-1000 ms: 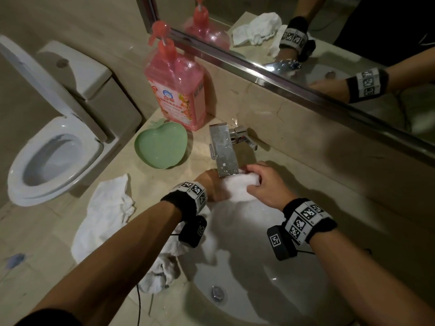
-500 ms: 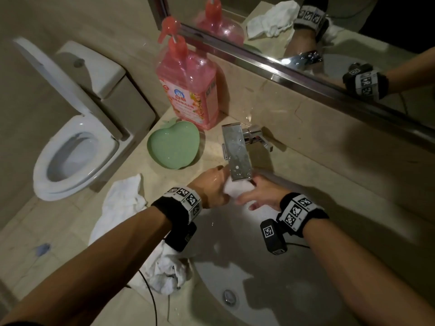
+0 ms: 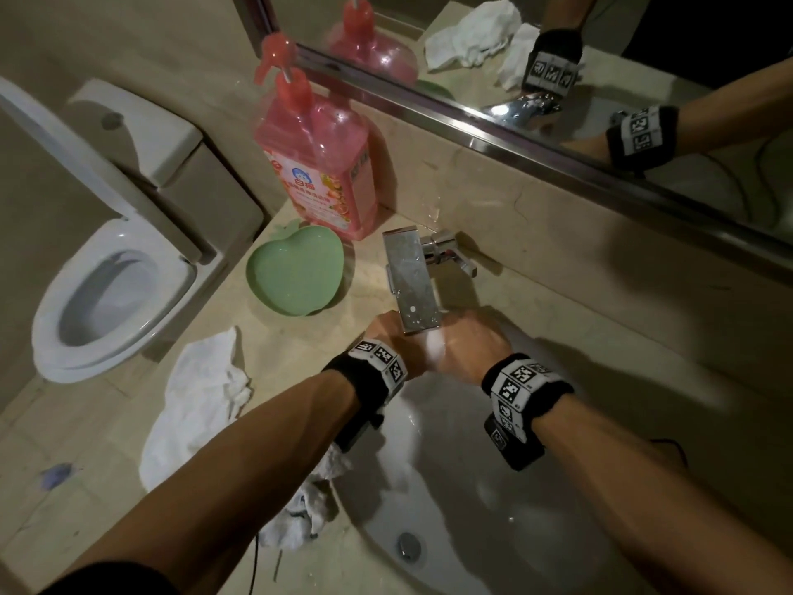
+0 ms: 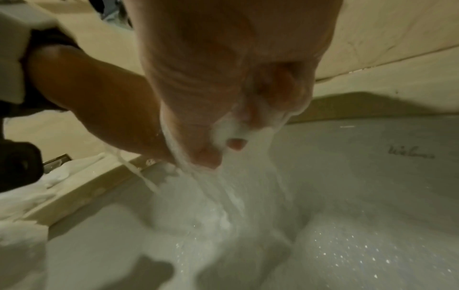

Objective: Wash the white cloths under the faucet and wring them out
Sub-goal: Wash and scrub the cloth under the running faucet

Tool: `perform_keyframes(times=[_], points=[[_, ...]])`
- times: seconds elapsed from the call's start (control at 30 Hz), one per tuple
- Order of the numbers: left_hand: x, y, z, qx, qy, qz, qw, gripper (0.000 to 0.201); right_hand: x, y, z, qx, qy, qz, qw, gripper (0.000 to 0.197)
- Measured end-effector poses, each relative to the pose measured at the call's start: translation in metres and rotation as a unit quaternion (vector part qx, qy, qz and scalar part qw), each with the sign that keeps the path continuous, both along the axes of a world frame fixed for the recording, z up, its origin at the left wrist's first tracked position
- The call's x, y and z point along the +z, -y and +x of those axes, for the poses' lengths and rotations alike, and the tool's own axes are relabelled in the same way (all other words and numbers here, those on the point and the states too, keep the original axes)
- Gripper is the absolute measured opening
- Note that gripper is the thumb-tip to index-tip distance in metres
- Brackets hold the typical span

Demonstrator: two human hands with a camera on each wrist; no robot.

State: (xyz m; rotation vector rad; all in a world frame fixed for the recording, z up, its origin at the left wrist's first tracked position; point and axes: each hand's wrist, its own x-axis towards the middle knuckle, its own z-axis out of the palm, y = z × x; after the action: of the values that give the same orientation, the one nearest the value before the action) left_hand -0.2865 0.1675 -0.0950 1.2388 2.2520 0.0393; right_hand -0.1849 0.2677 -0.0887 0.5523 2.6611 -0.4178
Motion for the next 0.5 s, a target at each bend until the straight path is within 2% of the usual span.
perform_keyframes(times=[0.1, 0.17, 0.27, 0.33, 0.37, 0.4, 0.5], points=[[-0.001, 0.001, 0.003, -0.028, -0.004, 0.01, 1.0, 0.032, -0.006, 0.004, 0.004, -0.02, -0.035, -0.033, 0.999, 0.018], [0.001, 0.003, -0.002, -0.006, 0.009, -0.003, 1.0, 0.024, -0.008, 0.005, 0.006, -0.026, -0.035, -0.028, 0.999, 0.018], [-0.002, 0.006, -0.011, 0.016, 0.11, -0.062, 0.992, 0.048, -0.008, 0.003, 0.005, -0.014, -0.044, -0.028, 0.999, 0.027], [0.001, 0.015, -0.017, 0.064, 0.213, -0.076, 0.972, 0.067, -0.003, 0.001, 0.004, -0.029, -0.042, -0.101, 0.994, 0.036], [0.001, 0.019, -0.02, 0.108, 0.269, -0.053, 0.956, 0.071, 0.0, 0.0, 0.004, -0.024, -0.049, -0.136, 0.989, 0.041], [0.002, 0.024, -0.021, 0.138, 0.317, -0.01, 0.938, 0.067, 0.004, 0.0, 0.004, -0.009, -0.059, -0.154, 0.986, 0.042], [0.003, 0.034, -0.027, 0.165, 0.387, 0.129, 0.898, 0.035, 0.009, -0.001, 0.005, 0.025, -0.105, -0.153, 0.982, 0.028]])
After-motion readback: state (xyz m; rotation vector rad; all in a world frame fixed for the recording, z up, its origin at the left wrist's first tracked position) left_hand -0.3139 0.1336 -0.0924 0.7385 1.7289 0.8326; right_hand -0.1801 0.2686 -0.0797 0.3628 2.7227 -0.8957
